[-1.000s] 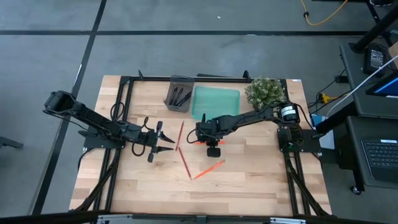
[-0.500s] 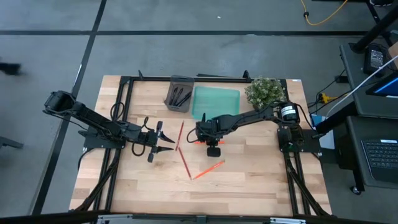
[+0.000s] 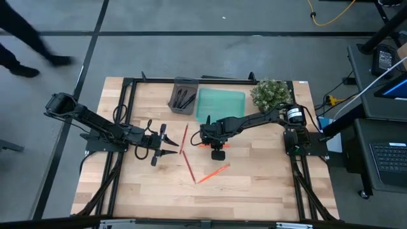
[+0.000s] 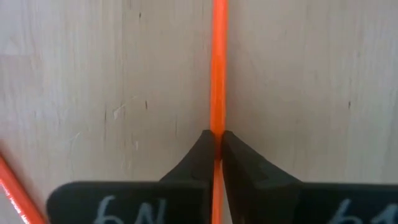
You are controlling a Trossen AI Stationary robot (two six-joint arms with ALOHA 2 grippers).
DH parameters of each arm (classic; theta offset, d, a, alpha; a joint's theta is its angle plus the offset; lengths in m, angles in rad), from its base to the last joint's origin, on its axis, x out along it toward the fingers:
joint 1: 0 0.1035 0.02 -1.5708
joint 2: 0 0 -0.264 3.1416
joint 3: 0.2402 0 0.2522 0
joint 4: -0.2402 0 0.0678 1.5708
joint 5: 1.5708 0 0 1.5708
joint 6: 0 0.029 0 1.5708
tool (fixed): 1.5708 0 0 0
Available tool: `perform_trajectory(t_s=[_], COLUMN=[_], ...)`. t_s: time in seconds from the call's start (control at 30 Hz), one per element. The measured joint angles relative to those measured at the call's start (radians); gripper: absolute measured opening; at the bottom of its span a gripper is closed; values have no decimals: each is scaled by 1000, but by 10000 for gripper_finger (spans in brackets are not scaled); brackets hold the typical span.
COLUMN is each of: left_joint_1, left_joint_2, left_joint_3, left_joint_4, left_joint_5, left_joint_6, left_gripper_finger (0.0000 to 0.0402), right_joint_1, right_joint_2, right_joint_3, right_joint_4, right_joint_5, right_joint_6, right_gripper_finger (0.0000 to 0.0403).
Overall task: Sort pens & pencils
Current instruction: Put the orange pencil into the green bin
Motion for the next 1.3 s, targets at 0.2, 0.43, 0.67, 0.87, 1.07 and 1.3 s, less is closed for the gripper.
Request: perform_trajectory(t_s=[0.2, 0.43, 0.67, 0.87, 1.07, 1.3], left_joint_1=[0, 0, 0, 0, 0, 0], left_joint_2=[0, 0, 0, 0, 0, 0], left_joint_3=[0, 0, 0, 0, 0, 0], left_joint_4=[-5, -12, -11, -11, -11, -11], left_joint_5=[0, 0, 0, 0, 0, 0], left_joint_6=[0, 0, -1, -50, -49, -45], left_gripper_finger=[132, 132, 132, 132, 132, 132], right_joint_1=[1, 0, 0, 0, 13, 51], right_joint_2=[-12, -14, -16, -18, -18, -19], right_joint_3=[41, 56, 57, 57, 58, 59], right_joint_4=[-52, -79, -80, -62, -40, -44], right_joint_5=[-2, 0, 2, 3, -19, -20], right_joint_6=[-1, -1, -1, 4, 3, 35], right_gripper_finger=[12, 4, 8, 9, 42, 112])
